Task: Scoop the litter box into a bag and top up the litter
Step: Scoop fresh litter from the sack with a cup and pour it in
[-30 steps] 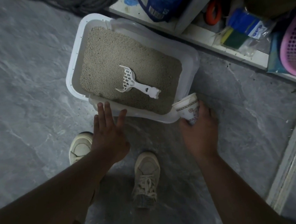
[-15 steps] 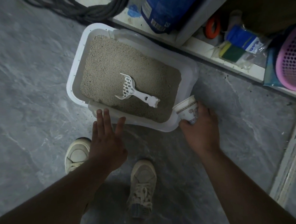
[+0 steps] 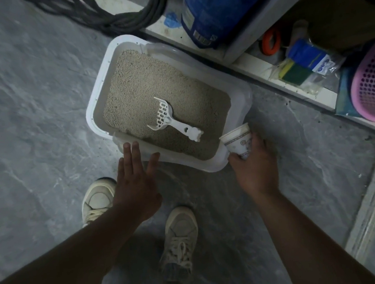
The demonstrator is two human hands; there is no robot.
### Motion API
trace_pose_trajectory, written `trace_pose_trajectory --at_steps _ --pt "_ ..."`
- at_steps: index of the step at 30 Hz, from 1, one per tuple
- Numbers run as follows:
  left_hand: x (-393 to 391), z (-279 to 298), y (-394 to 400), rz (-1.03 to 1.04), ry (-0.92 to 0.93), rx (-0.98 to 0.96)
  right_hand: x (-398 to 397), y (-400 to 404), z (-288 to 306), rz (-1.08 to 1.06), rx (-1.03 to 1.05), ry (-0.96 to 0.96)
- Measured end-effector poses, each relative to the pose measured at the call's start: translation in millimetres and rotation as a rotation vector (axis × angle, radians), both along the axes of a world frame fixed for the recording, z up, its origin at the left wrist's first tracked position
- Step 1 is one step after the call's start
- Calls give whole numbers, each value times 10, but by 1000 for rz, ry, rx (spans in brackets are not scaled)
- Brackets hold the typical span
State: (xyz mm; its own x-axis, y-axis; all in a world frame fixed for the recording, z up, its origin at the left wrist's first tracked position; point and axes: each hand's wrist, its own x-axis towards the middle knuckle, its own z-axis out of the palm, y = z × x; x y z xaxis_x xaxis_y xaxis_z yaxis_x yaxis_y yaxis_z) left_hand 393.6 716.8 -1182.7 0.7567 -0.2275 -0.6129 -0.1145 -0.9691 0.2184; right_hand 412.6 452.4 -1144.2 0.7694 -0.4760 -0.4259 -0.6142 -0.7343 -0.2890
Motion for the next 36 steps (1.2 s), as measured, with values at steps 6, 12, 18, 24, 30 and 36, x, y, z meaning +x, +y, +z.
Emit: trace_pose_trajectory --at_steps 6,12,18,24,30,36 --pt "9 -1 -16 10 -23 -7 181 -62 20 40 -21 1" --pt "23 -1 -27 9 4 1 264 -104 36 42 -12 0" --pt "52 -3 -36 11 11 7 400 -82 51 53 -32 1" --pt "65 4 -46 20 -11 -4 442 -78 56 53 -34 13" --pt "60 -18 -23 5 -29 0 508 -47 37 66 -38 1" --pt "68 -16 -18 25 -31 -19 426 46 13 -17 -15 -56"
